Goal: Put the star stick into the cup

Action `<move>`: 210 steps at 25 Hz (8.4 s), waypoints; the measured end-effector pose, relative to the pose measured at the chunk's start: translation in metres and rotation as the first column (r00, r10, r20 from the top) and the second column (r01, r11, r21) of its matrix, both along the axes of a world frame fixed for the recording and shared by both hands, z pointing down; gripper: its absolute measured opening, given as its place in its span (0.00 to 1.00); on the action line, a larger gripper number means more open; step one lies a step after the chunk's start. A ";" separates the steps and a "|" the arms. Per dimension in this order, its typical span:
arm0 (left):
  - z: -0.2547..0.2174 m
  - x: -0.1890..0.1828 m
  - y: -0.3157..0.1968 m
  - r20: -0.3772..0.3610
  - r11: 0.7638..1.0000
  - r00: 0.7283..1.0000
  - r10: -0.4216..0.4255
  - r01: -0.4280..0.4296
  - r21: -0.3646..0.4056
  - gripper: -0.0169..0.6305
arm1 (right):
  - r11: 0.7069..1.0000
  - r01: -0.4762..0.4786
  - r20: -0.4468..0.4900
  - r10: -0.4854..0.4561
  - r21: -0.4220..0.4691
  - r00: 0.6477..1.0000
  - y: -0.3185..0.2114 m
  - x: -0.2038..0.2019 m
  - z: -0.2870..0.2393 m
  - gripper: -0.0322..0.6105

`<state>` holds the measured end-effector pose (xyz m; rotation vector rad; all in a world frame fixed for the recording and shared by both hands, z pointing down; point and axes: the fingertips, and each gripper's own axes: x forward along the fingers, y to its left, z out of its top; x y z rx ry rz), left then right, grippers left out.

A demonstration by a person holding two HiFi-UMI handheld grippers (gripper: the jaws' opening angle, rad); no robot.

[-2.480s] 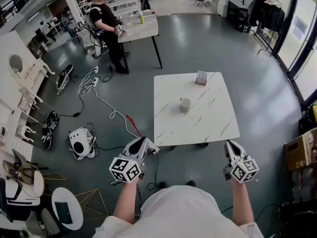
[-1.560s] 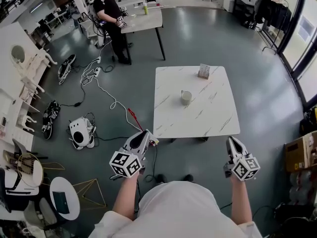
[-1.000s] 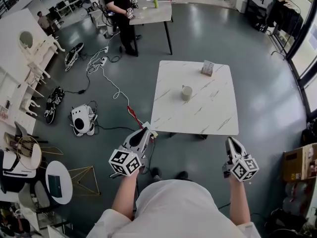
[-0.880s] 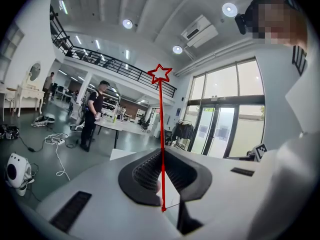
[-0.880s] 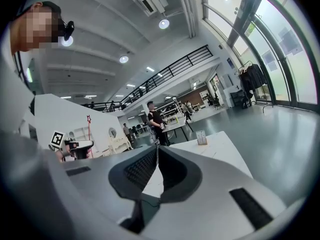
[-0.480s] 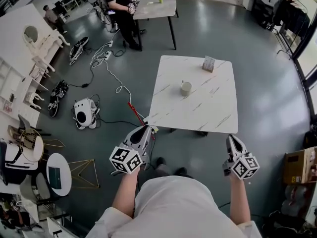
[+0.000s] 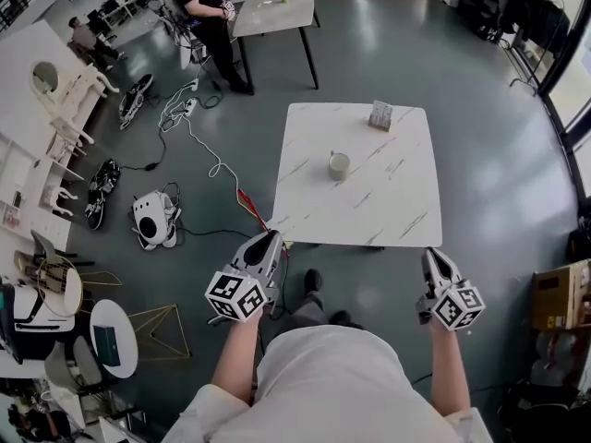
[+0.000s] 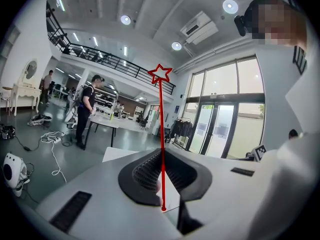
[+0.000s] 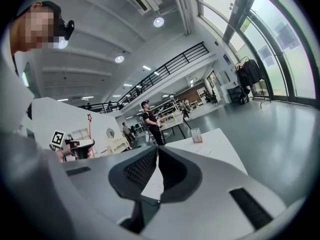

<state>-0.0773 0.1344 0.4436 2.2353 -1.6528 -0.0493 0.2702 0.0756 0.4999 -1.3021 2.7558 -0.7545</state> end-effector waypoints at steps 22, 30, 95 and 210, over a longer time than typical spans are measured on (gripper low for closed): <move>0.033 -0.058 -0.147 -0.040 0.985 0.986 0.161 -0.163 -0.053 0.07 | 0.991 -0.111 -0.065 0.106 -0.074 0.992 -0.089 -0.068 0.026 0.10; 0.045 -0.081 -0.193 -0.042 0.964 0.966 0.256 -0.258 -0.065 0.06 | 0.979 -0.174 -0.091 0.165 -0.103 0.982 -0.110 -0.096 0.038 0.10; 0.280 0.023 -0.432 -0.068 0.958 0.992 0.107 -0.121 -0.260 0.07 | 0.945 0.062 -0.127 -0.108 -0.321 0.986 -0.274 -0.092 0.115 0.10; 0.086 -0.056 -0.202 0.014 0.963 0.968 0.249 -0.246 -0.109 0.05 | 0.999 -0.037 -0.189 0.031 -0.031 0.982 -0.140 -0.145 0.025 0.10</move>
